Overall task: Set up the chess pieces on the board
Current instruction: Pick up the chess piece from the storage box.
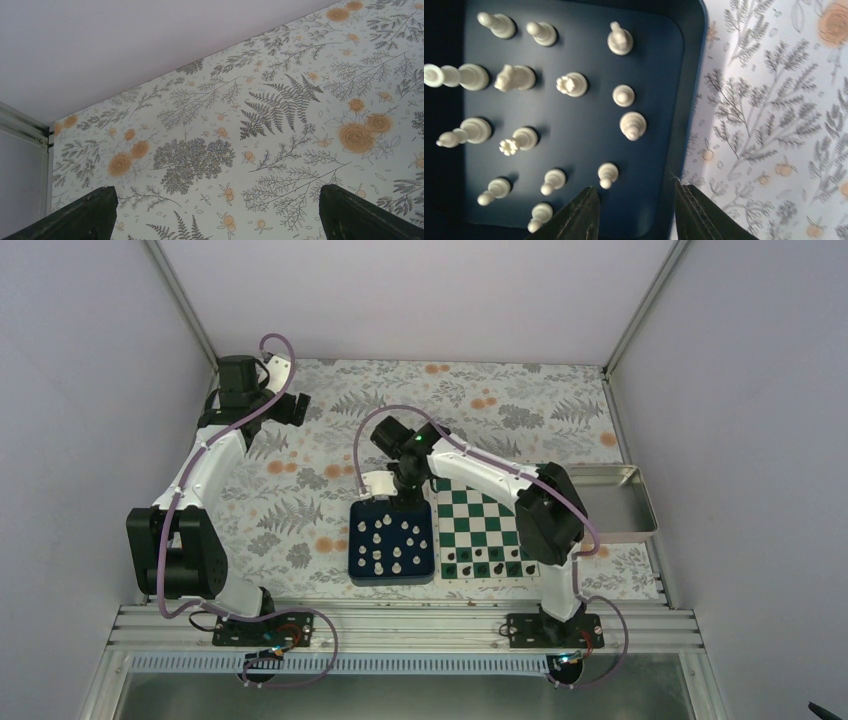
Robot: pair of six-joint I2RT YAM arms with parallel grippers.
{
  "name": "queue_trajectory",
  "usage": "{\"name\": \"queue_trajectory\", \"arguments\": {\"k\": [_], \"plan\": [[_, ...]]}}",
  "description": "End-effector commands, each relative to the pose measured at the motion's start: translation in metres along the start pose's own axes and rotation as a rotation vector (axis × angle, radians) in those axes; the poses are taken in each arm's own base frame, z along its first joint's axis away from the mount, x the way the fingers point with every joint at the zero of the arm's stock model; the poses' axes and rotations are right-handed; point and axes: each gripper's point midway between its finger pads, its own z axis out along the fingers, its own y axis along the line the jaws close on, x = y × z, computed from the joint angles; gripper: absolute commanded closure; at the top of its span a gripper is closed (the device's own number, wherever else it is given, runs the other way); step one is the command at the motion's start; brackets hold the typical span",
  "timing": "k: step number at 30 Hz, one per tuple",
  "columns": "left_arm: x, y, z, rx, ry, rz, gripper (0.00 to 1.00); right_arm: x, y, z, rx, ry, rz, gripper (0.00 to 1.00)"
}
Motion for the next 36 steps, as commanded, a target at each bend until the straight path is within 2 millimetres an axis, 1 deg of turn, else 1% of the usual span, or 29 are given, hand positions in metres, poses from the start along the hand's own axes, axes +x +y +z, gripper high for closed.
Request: {"name": "queue_trajectory", "arguments": {"k": [1,6,10,15,19,24,36], "plan": [[-0.006,0.002,-0.005,-0.015,-0.025,0.011,0.0,-0.016,0.018,0.015,-0.061,-0.033,-0.027,0.61],[-0.004,0.002,-0.003,-0.017,-0.021,0.012,0.0,-0.019,0.024,0.024,-0.084,-0.027,-0.045,0.64],[-0.003,0.002,-0.003,-0.017,-0.018,0.011,0.0,-0.017,0.024,0.033,-0.088,-0.009,-0.046,0.65],[-0.002,0.001,-0.002,-0.013,-0.019,0.011,0.0,-0.014,0.022,0.04,-0.081,0.005,-0.046,0.65],[-0.002,0.001,-0.001,-0.012,-0.019,0.011,0.0,-0.009,0.016,0.05,-0.049,0.024,-0.043,0.65],[-0.002,0.002,-0.003,-0.013,-0.022,0.011,0.0,-0.007,0.006,0.056,-0.005,0.043,-0.047,0.65],[0.001,-0.002,0.0,0.01,-0.018,0.013,0.0,-0.006,0.005,0.072,-0.008,0.064,-0.055,0.66]]}}
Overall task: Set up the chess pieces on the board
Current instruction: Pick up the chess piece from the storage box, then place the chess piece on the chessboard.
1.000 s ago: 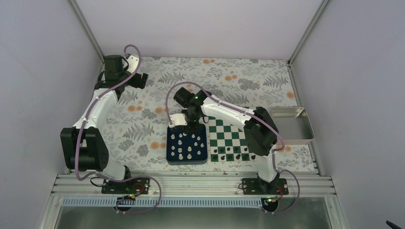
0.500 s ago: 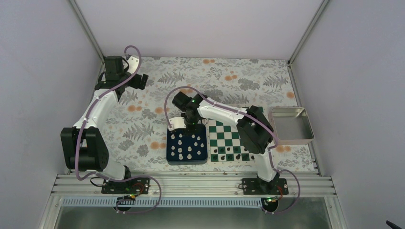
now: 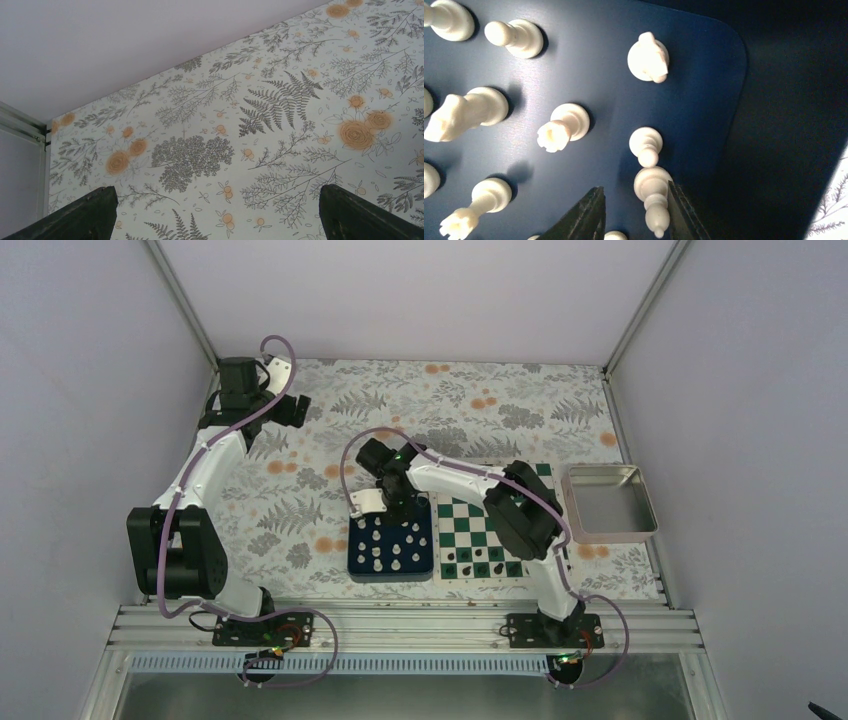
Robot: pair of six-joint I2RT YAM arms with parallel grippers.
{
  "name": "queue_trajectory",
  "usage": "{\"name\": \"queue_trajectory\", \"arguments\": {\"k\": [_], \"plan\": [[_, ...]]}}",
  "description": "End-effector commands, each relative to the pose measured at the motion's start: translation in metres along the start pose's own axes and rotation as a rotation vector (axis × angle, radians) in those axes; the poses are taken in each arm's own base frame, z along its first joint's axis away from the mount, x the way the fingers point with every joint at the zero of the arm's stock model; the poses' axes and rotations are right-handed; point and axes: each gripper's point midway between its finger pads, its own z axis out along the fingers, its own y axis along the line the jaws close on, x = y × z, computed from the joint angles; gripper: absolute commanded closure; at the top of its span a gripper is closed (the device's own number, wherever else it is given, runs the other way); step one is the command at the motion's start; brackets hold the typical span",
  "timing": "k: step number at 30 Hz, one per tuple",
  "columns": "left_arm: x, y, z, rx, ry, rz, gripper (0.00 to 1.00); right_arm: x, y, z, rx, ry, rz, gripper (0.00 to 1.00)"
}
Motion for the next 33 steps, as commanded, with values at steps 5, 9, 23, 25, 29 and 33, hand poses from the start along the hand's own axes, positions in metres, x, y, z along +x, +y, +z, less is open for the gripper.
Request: {"name": "queue_trajectory", "arguments": {"k": [5,9,23,25,29,33], "plan": [[-0.004,-0.002,-0.001,0.011,-0.024,0.013,0.0,-0.004,-0.001,0.008,0.007,0.006,0.002,0.82],[-0.003,-0.002,0.0,0.013,-0.023,0.013,0.0,-0.009,-0.001,-0.008,0.02,-0.012,0.003,0.91],[-0.006,-0.003,-0.003,0.018,-0.027,0.013,0.0,0.014,-0.064,-0.138,0.243,-0.113,0.139,0.95],[-0.006,-0.003,-0.003,0.018,-0.028,0.013,0.0,0.045,-0.086,-0.149,0.279,-0.098,0.201,0.95],[-0.007,-0.002,-0.003,0.018,-0.031,0.012,0.0,0.102,-0.118,-0.152,0.313,-0.074,0.306,0.95],[-0.007,-0.002,-0.004,0.015,-0.03,0.013,0.0,0.137,-0.133,-0.136,0.292,-0.059,0.373,0.95]]}}
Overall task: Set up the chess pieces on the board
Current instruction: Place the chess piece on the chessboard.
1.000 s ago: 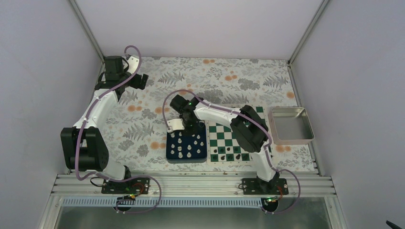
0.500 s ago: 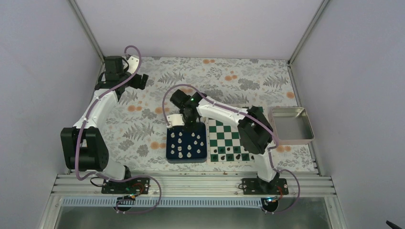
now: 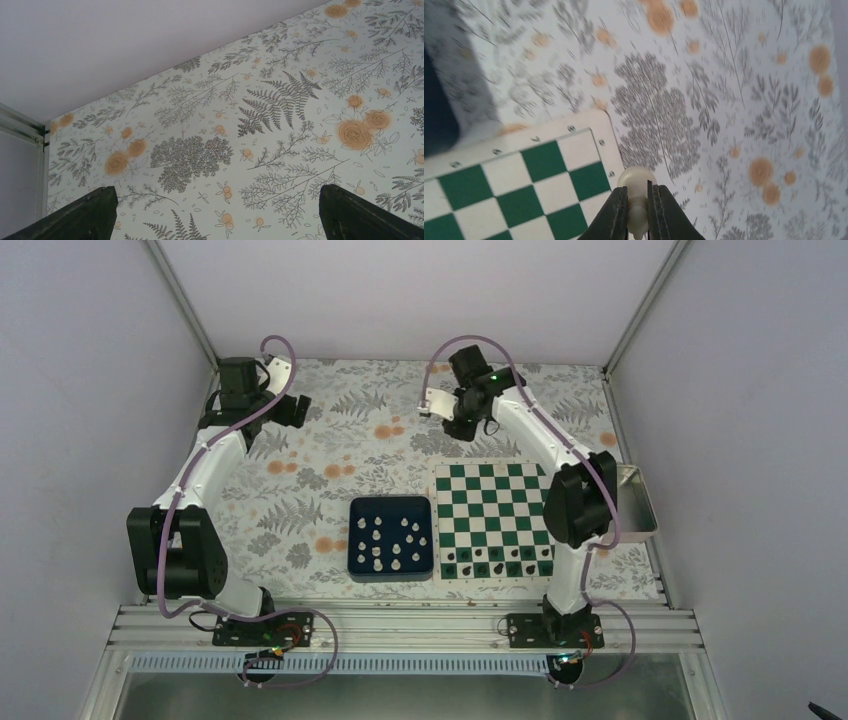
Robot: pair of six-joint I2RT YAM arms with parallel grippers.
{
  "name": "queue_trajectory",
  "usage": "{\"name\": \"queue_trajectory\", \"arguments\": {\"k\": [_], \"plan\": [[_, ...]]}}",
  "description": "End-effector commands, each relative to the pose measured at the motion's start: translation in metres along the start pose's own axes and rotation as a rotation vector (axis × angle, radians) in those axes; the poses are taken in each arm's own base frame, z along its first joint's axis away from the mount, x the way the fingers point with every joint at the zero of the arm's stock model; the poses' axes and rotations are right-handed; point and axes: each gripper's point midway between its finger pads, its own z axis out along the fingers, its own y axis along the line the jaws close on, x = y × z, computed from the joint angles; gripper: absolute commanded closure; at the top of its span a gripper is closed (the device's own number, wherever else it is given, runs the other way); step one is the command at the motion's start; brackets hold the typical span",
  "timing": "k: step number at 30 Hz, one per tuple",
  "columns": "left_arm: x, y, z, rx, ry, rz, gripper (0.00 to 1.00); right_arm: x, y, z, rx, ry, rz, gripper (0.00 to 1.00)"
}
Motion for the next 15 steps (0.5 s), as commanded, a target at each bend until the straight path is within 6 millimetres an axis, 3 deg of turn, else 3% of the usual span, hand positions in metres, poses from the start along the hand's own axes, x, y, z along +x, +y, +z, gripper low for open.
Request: {"name": "queue_trajectory", "arguments": {"k": [1,8,15], "plan": [[-0.006,-0.001,-0.004,0.009,-0.028,0.012,0.0,0.027,-0.005,0.027,-0.053,0.045,0.025,0.95],[-0.007,-0.001,-0.004,0.009,-0.029,0.014,0.0,0.088,-0.011,0.062,-0.112,0.133,0.121,0.95],[-0.005,-0.002,-0.001,0.018,-0.022,0.01,0.0,0.118,0.009,0.078,-0.155,0.176,0.147,0.95]]}}
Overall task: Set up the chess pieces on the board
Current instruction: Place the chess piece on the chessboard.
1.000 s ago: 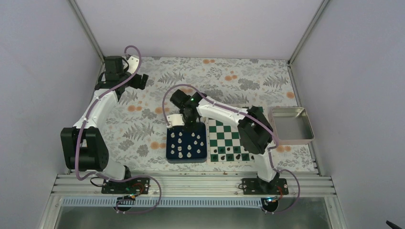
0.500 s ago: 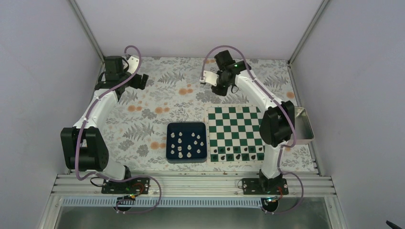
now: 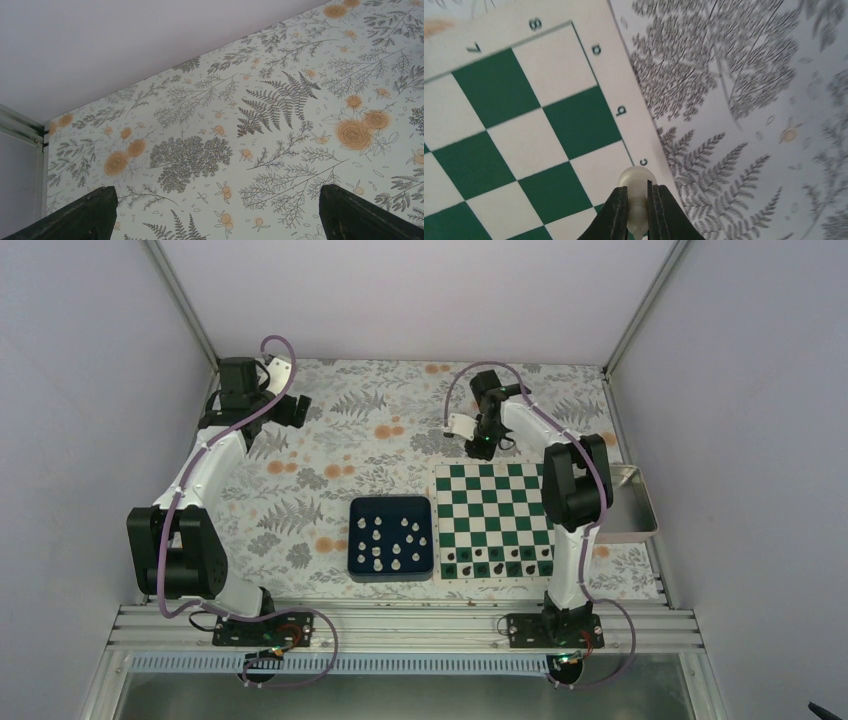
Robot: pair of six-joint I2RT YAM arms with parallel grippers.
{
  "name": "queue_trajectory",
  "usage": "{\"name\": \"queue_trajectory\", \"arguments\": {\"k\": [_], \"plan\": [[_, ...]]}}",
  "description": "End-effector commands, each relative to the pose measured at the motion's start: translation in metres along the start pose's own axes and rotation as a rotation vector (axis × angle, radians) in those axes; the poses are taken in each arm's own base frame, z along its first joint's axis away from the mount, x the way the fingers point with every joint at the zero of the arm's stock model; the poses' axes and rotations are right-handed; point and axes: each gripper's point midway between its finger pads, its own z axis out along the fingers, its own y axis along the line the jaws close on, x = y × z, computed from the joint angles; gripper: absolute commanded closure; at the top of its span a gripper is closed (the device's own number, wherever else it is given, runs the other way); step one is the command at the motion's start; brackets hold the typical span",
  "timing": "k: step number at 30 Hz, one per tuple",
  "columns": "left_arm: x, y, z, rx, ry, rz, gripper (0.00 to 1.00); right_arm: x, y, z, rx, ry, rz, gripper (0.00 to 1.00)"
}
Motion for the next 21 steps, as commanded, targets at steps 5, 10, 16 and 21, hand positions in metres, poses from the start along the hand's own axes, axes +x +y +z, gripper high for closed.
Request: {"name": "queue_trajectory", "arguments": {"k": [5,10,16,21], "plan": [[-0.005,-0.003,-0.001,0.02,-0.02,0.009,0.0,0.012,0.014,0.019,-0.035,0.001,0.002,0.95],[-0.005,-0.003,-0.001,0.022,-0.019,0.009,0.0,0.017,0.019,0.027,-0.052,0.011,0.007,0.95],[-0.005,-0.003,-0.001,0.023,-0.018,0.01,0.0,0.022,0.019,0.034,-0.048,0.021,0.013,0.95],[-0.004,-0.003,-0.001,0.023,-0.017,0.009,0.0,0.021,0.017,0.033,-0.035,0.014,0.016,0.82]]}}
